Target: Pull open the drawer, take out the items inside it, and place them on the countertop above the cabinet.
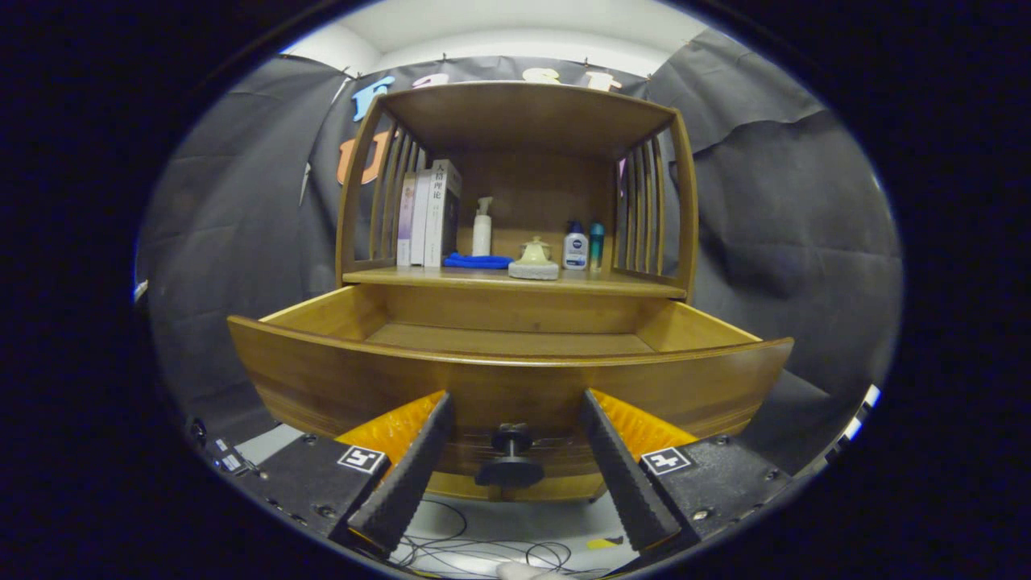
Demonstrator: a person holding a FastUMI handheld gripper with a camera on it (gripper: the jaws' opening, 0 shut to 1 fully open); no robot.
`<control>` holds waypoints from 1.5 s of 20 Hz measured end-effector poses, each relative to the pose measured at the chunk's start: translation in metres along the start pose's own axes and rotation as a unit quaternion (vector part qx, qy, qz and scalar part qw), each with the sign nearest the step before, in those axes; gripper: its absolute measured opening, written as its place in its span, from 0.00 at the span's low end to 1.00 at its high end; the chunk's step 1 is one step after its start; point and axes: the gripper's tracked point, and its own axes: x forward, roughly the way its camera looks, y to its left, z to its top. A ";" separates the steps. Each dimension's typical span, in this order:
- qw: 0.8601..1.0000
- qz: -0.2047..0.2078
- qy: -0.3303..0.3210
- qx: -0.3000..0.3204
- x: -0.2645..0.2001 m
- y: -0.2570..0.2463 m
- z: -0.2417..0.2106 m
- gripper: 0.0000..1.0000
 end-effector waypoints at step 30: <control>1.000 -0.007 -0.007 0.015 0.147 0.008 0.042 0.99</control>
